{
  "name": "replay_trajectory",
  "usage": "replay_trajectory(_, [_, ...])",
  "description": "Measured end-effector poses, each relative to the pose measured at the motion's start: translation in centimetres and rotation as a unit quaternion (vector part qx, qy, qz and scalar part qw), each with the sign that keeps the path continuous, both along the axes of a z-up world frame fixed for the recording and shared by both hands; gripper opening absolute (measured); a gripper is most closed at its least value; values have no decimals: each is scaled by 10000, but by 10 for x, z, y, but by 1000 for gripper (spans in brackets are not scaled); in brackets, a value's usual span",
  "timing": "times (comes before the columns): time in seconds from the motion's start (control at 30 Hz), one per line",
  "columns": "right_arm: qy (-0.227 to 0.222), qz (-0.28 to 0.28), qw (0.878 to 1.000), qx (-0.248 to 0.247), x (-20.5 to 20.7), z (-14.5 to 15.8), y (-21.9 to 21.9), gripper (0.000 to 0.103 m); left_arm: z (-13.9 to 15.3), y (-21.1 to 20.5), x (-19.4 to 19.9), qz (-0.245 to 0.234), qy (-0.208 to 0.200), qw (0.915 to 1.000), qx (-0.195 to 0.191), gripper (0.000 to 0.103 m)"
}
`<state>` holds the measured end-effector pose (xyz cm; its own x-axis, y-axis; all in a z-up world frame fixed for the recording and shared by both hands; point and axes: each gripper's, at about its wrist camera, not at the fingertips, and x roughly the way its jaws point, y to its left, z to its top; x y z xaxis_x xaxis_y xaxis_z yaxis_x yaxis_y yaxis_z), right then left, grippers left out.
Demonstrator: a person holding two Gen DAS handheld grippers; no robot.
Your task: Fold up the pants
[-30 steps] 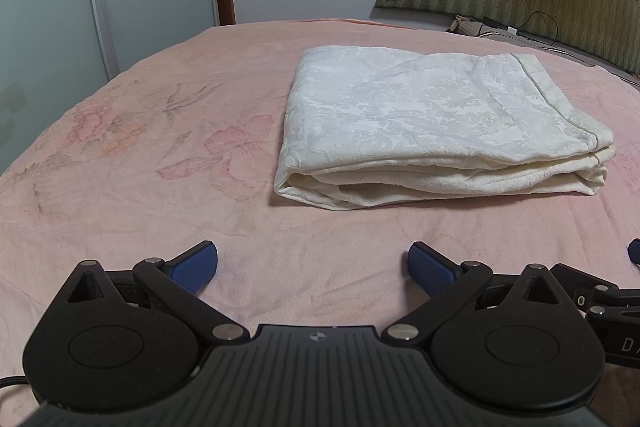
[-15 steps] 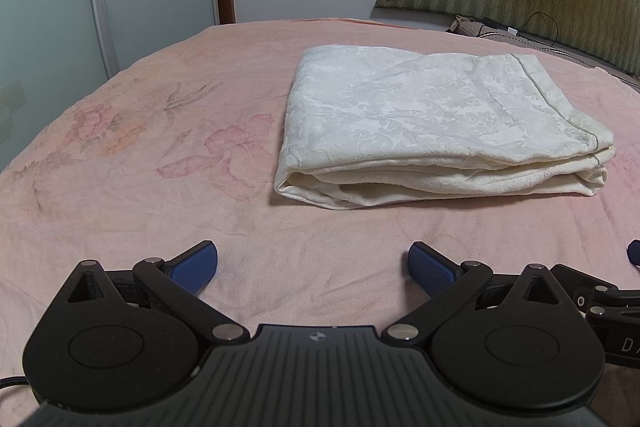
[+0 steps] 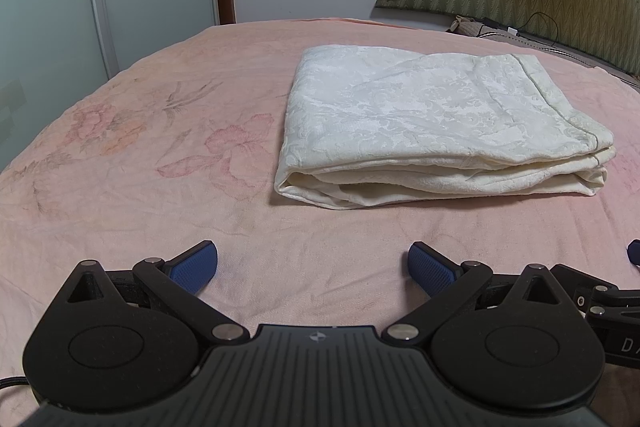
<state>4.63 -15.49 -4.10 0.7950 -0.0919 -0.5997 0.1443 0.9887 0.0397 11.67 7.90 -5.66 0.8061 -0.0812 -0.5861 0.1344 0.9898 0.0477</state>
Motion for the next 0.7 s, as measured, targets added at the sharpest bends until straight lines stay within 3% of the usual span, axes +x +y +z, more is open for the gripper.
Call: replay_trajectory(0.7, [0,0,10000,0,0,0,0,103,-1,1,0,-5,26,10000,-67,103])
